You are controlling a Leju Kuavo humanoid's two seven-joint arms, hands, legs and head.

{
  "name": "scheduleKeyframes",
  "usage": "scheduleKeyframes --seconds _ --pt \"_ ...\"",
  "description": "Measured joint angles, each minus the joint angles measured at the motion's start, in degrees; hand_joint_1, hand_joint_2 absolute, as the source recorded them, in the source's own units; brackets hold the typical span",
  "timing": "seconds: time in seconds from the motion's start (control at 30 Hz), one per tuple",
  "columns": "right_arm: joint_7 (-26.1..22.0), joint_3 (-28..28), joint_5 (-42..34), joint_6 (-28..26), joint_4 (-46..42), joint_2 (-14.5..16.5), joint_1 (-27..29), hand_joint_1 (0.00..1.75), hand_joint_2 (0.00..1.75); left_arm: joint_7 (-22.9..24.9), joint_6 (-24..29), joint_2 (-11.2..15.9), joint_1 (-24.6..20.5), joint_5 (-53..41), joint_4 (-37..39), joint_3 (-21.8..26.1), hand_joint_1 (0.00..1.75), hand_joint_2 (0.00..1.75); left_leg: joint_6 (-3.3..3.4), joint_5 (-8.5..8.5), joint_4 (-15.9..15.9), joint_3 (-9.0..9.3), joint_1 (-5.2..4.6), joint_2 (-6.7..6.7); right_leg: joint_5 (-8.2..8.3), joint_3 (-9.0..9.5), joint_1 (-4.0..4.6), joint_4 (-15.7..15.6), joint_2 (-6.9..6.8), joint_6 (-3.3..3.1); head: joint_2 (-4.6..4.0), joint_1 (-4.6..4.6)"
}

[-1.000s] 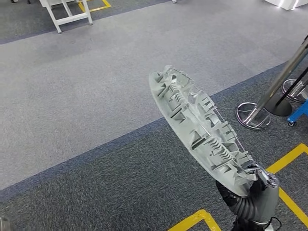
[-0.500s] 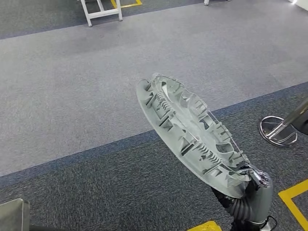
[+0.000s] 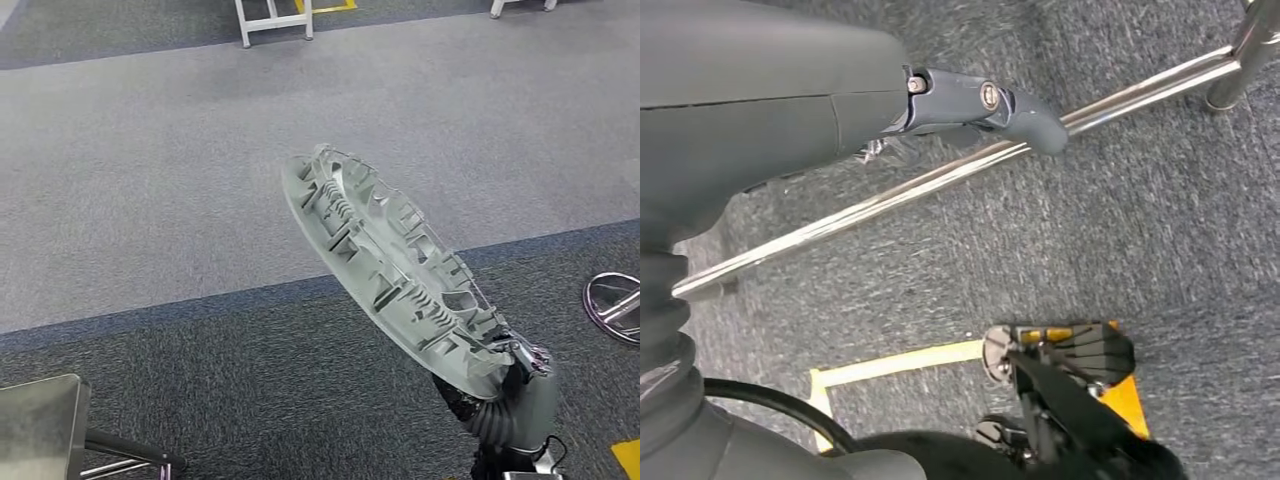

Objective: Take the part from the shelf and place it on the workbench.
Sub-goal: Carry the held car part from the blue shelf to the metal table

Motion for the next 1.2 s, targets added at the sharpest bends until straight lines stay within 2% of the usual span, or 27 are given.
scheduleKeyframes --seconds 0.03,0.1,0.17,0.23,0.27,0.3,0.33,0.37,0.4,0.43,0.47,0.5,0.53,0.6,0.63,0.67,0.73,0.77,0.8,0.83,0.87,0.9,0.97,1.03,1.1,1.13,1.2 --pt "0.0 0.1 0.0 0.1 0.1 0.0 -0.2 1.75 1.75 0.0 0.0 0.0 0.0 -0.1 0.0 0.0 0.00 1.75 0.33 -0.28 -0.3 0.04 -0.24 0.05 -0.09 0.05 0.11 -0.1 -0.42 0.30 0.00 0.03" --pt "0.0 0.3 0.1 0.2 0.4 0.1 -0.5 1.75 1.75 -0.1 0.1 0.0 0.1 -0.1 0.0 0.2 0.00 1.75 1.01 -0.08 -0.8 0.10 -0.15 -0.90 -0.41 0.27 0.04 -0.1 -0.81 0.92 0.01 0.09" --pt "0.0 0.5 0.2 0.3 0.7 0.1 -0.6 1.75 1.75 -0.1 0.1 -0.2 0.1 -0.1 0.0 0.3 0.00 1.75 1.71 0.17 -1.4 0.59 0.15 -1.77 -2.17 -0.73 -0.13 2.3 1.09 1.38 0.01 0.34" --pt "-0.1 0.7 0.2 0.3 0.9 0.1 -0.7 1.75 1.75 -0.1 0.1 -0.3 -0.2 -0.2 0.0 0.3 0.00 1.75 2.13 0.24 -1.6 0.81 0.30 -2.67 -5.50 -4.30 -0.25 9.3 3.73 1.58 0.00 0.79" --pt "-0.1 0.7 0.3 0.4 1.1 0.1 -0.7 1.75 1.75 -0.1 0.1 -0.3 -0.3 -0.3 0.0 0.3 0.00 1.75 2.24 0.22 -1.6 0.82 0.30 -3.20 -6.88 -6.50 -0.27 13.4 4.32 1.67 0.00 0.93" --pt "0.0 0.8 0.3 0.5 1.3 0.1 -0.7 1.75 1.75 -0.1 0.1 -0.3 -0.4 -0.4 0.0 0.3 0.00 1.75 2.27 0.18 -1.6 0.86 0.31 -3.78 -7.31 -8.17 -0.31 16.0 4.56 1.78 0.00 1.01" --pt "0.0 0.8 0.4 0.7 1.5 0.1 -0.7 1.75 1.75 0.0 0.1 -0.3 -0.4 -0.5 0.0 0.4 0.00 1.75 2.25 0.12 -1.5 0.94 0.35 -4.39 -6.63 -8.95 -0.40 16.7 4.65 1.89 0.00 1.01" --pt "0.0 0.9 0.5 0.9 1.8 0.1 -0.7 1.75 1.75 0.0 0.1 -0.3 -0.4 -0.6 0.0 0.4 0.00 1.75 2.13 0.01 -1.4 1.04 0.43 -5.06 -4.84 -8.63 -0.56 15.1 4.76 2.02 0.00 1.02" --pt "0.0 1.1 0.7 1.1 2.0 0.2 -0.8 1.75 1.75 0.0 0.1 -0.3 -0.3 -0.8 0.0 0.4 0.00 1.75 1.89 -0.16 -1.2 1.13 0.55 -5.74 -2.37 -7.37 -0.82 11.6 5.14 2.18 0.00 1.02" --pt "0.0 1.3 0.8 1.3 2.3 0.2 -0.9 1.75 1.75 0.1 0.1 -0.2 -0.3 -0.9 0.0 0.4 0.00 1.75 1.51 -0.41 -0.9 1.07 0.65 -6.39 -0.46 -5.85 -1.13 7.9 6.18 2.43 0.00 1.04" --pt "0.0 1.6 0.9 1.5 2.5 0.2 -1.1 1.75 1.75 0.0 0.1 -0.1 -0.4 -0.9 0.0 0.5 0.00 1.75 1.11 -0.69 -0.4 0.84 0.72 -7.01 0.69 -4.33 -1.41 4.6 7.33 2.52 0.00 1.07" --pt "0.0 1.9 1.1 1.7 2.8 0.3 -1.4 1.75 1.75 0.0 0.1 0.1 -0.4 -1.0 0.0 0.6 0.00 1.75 0.69 -0.83 0.0 0.53 0.80 -7.57 1.08 -3.41 -1.54 2.6 8.24 2.48 0.00 1.06" --pt "0.0 2.3 1.2 2.0 3.1 0.4 -1.6 1.75 1.75 -0.1 0.1 0.3 -0.4 -1.0 0.0 0.7 0.00 1.75 0.32 -0.85 0.2 0.18 0.88 -8.09 0.76 -3.02 -1.49 2.0 8.76 2.26 0.00 1.07" --pt "0.0 3.1 1.5 2.4 3.7 0.6 -2.0 1.75 1.75 -0.2 0.0 0.5 -0.3 -1.3 0.0 0.9 0.00 1.75 -0.23 -0.70 0.2 -0.20 1.12 -8.84 0.75 -2.84 -1.28 1.7 7.87 1.35 0.00 1.00" --pt "0.1 3.4 1.6 2.5 4.0 0.7 -2.1 1.75 1.75 -0.2 0.0 0.6 -0.2 -1.4 0.0 1.0 0.00 1.75 -0.45 -0.99 0.7 -0.42 1.11 -8.24 0.80 -2.71 -1.25 1.6 7.28 0.89 0.01 0.89" --pt "0.1 3.7 1.6 2.6 4.2 0.8 -2.3 1.75 1.75 -0.2 0.0 0.6 -0.1 -1.5 0.0 1.1 0.00 1.75 -0.65 -1.86 2.1 -1.08 1.07 -7.08 0.85 -2.54 -1.24 1.5 6.62 0.43 0.01 0.65" --pt "0.0 4.1 1.7 2.6 4.5 0.9 -2.4 1.75 1.75 -0.2 0.0 0.6 -0.2 -1.6 0.0 1.3 0.00 1.75 -0.95 -4.99 8.2 -3.89 0.98 -4.23 0.73 -2.29 -1.02 1.3 5.15 -0.23 0.01 0.15" --pt "0.0 4.2 1.7 2.7 4.6 0.9 -2.5 1.75 1.75 -0.3 0.0 0.5 -0.3 -1.7 0.0 1.3 0.00 1.75 -1.03 -6.62 11.9 -5.72 1.01 -3.56 0.63 -2.24 -0.84 1.3 4.36 -0.44 0.00 0.01" --pt "0.1 4.4 1.8 2.9 4.8 0.9 -2.5 1.75 1.75 -0.3 0.0 0.5 -0.3 -1.7 0.0 1.3 0.00 1.75 -1.04 -7.53 14.7 -7.09 1.03 -3.32 0.53 -2.19 -0.69 1.3 3.61 -0.56 0.00 -0.02" --pt "0.1 4.5 1.9 3.0 5.0 0.9 -2.6 1.75 1.75 -0.3 0.0 0.6 -0.2 -1.8 0.0 1.3 0.00 1.75 -0.97 -7.43 15.8 -7.61 1.03 -3.24 0.44 -2.13 -0.56 1.3 2.94 -0.62 0.00 -0.02" --pt "0.2 4.8 2.1 3.2 5.1 0.9 -2.7 1.75 1.75 -0.3 0.0 0.6 -0.1 -1.9 0.0 1.3 0.00 1.75 -0.82 -6.27 14.7 -7.06 1.00 -3.18 0.34 -2.02 -0.45 1.3 2.33 -0.65 0.00 -0.03" --pt "0.2 5.1 2.4 3.4 5.3 0.9 -2.9 1.75 1.75 -0.4 0.0 0.6 -0.1 -2.0 0.0 1.4 0.00 1.75 -0.58 -4.39 11.7 -5.57 0.93 -2.91 0.23 -1.85 -0.37 1.3 1.83 -0.62 0.00 -0.03" --pt "0.3 5.9 3.1 3.8 5.7 0.9 -3.5 1.75 1.75 -0.4 -0.2 0.7 -0.1 -2.3 0.0 1.4 0.00 1.75 0.08 -1.46 4.2 -1.82 0.39 -1.03 -0.09 -1.50 -0.15 1.3 0.89 -0.36 0.00 -0.03" --pt "0.4 6.8 3.8 4.2 6.1 0.9 -4.3 1.75 1.75 -0.4 -0.4 0.9 -0.4 -2.6 0.0 1.4 0.00 1.75 0.54 -0.92 0.6 -0.22 -0.21 0.33 -0.32 -1.33 0.06 1.2 -0.01 0.18 0.00 -0.01" --pt "0.7 7.8 4.3 4.5 6.7 0.9 -5.2 1.75 1.75 -0.4 -0.6 1.0 -0.4 -2.8 0.0 1.4 0.00 1.75 0.92 -0.86 0.2 -0.21 -0.27 -0.41 -0.45 -1.13 0.11 1.0 -0.89 0.82 0.00 0.02" --pt "0.9 8.3 4.5 4.5 7.0 0.9 -5.6 1.75 1.75 -0.4 -0.7 1.0 -0.3 -3.0 0.0 1.4 0.00 1.75 1.18 -0.71 -0.2 0.00 -0.15 -0.92 -0.81 -1.13 0.05 1.2 -0.57 1.10 0.00 0.09" --pt "1.2 9.1 4.8 4.6 7.5 0.9 -6.3 1.75 1.75 -0.6 -0.7 1.1 -0.3 -3.2 0.0 1.4 0.00 1.75 1.80 -0.37 -0.9 0.50 0.20 -1.85 -2.86 -2.54 -0.11 4.4 1.60 1.48 0.00 0.43"
